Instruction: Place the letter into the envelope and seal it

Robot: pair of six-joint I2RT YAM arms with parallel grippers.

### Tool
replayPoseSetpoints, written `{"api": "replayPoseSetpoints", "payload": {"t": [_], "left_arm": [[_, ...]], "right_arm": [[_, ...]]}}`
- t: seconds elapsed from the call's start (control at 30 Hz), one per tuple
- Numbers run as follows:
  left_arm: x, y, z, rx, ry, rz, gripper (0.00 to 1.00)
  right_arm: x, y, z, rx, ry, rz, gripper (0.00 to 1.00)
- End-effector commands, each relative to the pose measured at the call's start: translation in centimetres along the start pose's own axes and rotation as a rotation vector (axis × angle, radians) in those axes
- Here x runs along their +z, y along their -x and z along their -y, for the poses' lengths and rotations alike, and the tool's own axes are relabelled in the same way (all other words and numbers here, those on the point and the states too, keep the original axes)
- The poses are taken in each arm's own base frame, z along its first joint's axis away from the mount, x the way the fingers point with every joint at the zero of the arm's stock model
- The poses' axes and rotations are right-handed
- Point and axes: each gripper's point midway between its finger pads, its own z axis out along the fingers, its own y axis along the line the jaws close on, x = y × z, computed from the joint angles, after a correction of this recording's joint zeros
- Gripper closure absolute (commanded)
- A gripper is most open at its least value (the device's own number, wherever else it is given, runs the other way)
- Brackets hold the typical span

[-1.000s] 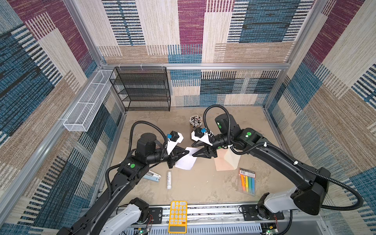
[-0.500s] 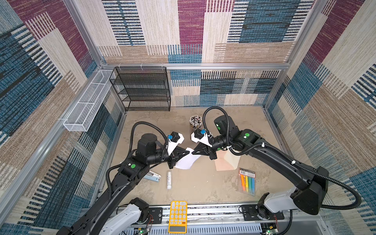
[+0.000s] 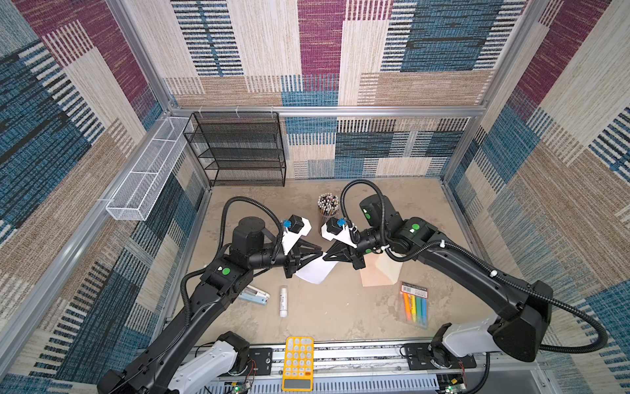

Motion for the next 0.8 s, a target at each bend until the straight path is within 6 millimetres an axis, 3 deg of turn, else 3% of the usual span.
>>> {"api": "replayPoseSetpoints", "payload": {"t": [0.0,0.07,0.27,0.37,0.4,0.53,0.77], "left_arm": [[0.0,0.4,0.9,0.025,-0.051,0.006,0.91],[0.0,0.2,1.1,0.024,-0.067,-0.001,1.0],[0.2,-0.3,1.5,0.006,-0.108,-0.029,1.0],[0.1,-0.6,1.5,0.005,-0.096,-0.043,0.75],[0.0,-0.8,1.6,0.008,-0.097,-0.053,0.74],[-0.1,-1.5,1.7,0.015,-0.102,-0.083,0.99],[-0.1,-1.6,1.6,0.014,-0.098,-0.083,1.0]], "right_arm": [[-0.3,-0.1,-0.1,-0.011,-0.012,-0.005,1.0],[-0.3,-0.2,-0.1,-0.01,-0.014,-0.006,1.0],[-0.6,-0.2,0.1,-0.012,-0.029,-0.007,1.0],[-0.7,-0.1,0.1,-0.01,-0.03,-0.005,1.0],[-0.8,0.0,0.1,-0.011,-0.03,-0.003,1.0],[-0.9,0.0,0.1,-0.008,-0.026,-0.002,1.0],[-1.0,0.2,0.0,-0.015,-0.024,-0.003,1.0]]}}
